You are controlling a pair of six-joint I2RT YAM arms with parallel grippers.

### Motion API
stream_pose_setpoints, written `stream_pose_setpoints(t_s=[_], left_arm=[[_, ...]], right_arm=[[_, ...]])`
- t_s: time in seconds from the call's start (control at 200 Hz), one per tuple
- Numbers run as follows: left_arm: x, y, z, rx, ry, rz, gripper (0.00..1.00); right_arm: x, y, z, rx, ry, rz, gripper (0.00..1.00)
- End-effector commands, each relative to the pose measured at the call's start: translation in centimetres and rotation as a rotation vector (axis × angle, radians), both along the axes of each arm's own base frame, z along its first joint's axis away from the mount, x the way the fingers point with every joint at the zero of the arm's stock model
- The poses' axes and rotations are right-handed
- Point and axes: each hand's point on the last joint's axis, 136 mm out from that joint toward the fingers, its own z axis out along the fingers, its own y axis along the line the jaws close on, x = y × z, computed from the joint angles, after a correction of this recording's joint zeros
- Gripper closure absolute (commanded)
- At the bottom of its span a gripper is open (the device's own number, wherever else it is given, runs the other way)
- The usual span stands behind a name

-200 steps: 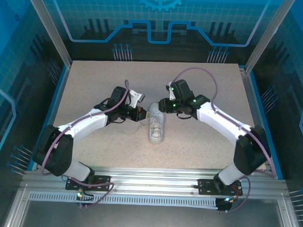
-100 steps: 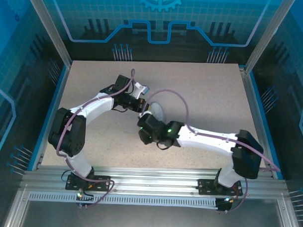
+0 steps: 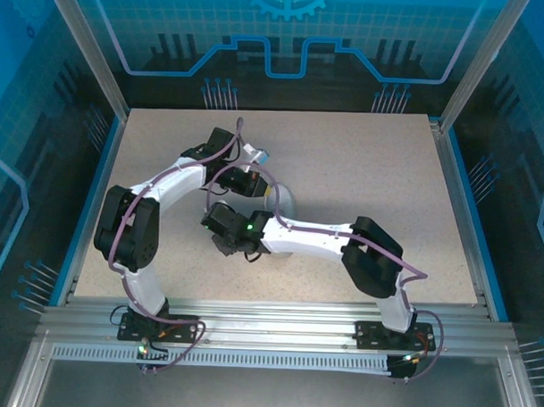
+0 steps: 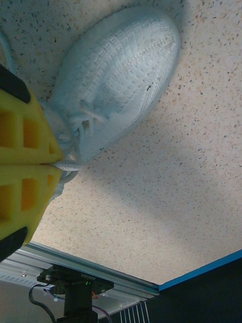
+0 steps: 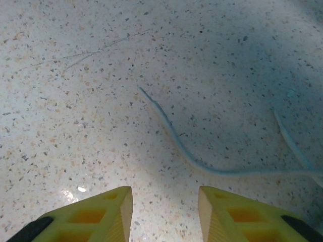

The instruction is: Tie the shoes

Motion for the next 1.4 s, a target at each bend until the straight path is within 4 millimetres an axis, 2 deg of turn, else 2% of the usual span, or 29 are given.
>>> stream_pose_setpoints(t_s=[0.0, 0.195, 0.53, 0.68, 0.705, 0.816, 0.966, 1.141, 1.221, 1.301, 1.316, 1.336, 1.396], left_arm=[[0.0, 0.0, 0.0, -0.015, 0.018, -0.022, 1.00], [0.1, 0.1, -0.4, -0.004, 0.030, -0.029, 1.00], [0.5, 0.0, -0.9, 0.005, 0.042, -0.026, 1.00], [0.6, 0.0, -1.0, 0.010, 0.043, -0.024, 1.00], [0.6, 0.1, -1.0, 0.013, 0.043, -0.022, 1.00], [0.8, 0.1, -1.1, 0.015, 0.044, -0.021, 1.00], [0.9, 0.1, -1.2, 0.024, 0.046, -0.014, 1.00], [1.0, 0.2, -1.2, 0.029, 0.044, -0.012, 1.00], [1.1, 0.2, -1.1, 0.032, 0.044, -0.007, 1.00], [1.1, 0.3, -1.1, 0.036, 0.045, 0.003, 1.00], [1.2, 0.3, -1.1, 0.037, 0.044, 0.004, 1.00], [1.2, 0.3, -1.1, 0.038, 0.043, 0.007, 1.00], [1.2, 0.4, -1.1, 0.039, 0.042, 0.015, 1.00]], right_arm=[[0.1, -0.3, -2.3, -0.118, 0.002, 0.078, 0.59], [1.2, -0.1, -4.4, -0.162, 0.056, 0.165, 0.54], [3.4, 0.0, -6.7, -0.192, 0.147, 0.228, 0.51], [3.3, 0.1, -7.2, -0.190, 0.186, 0.266, 0.51], [3.0, -0.1, -8.5, -0.209, 0.208, 0.270, 0.51], [2.1, -0.4, -9.4, -0.210, 0.247, 0.287, 0.53], [0.9, -0.9, -10.3, -0.215, 0.294, 0.316, 0.60], [0.4, -1.6, -10.5, -0.254, 0.314, 0.357, 0.72], [0.2, -1.9, -10.3, -0.272, 0.317, 0.383, 0.81], [0.0, -2.3, -10.1, -0.290, 0.298, 0.404, 0.95], [0.1, -2.1, -9.0, -0.274, 0.274, 0.409, 0.97], [0.1, -2.2, -8.6, -0.270, 0.258, 0.417, 1.00], [0.0, -2.0, -7.3, -0.239, 0.207, 0.437, 1.00]])
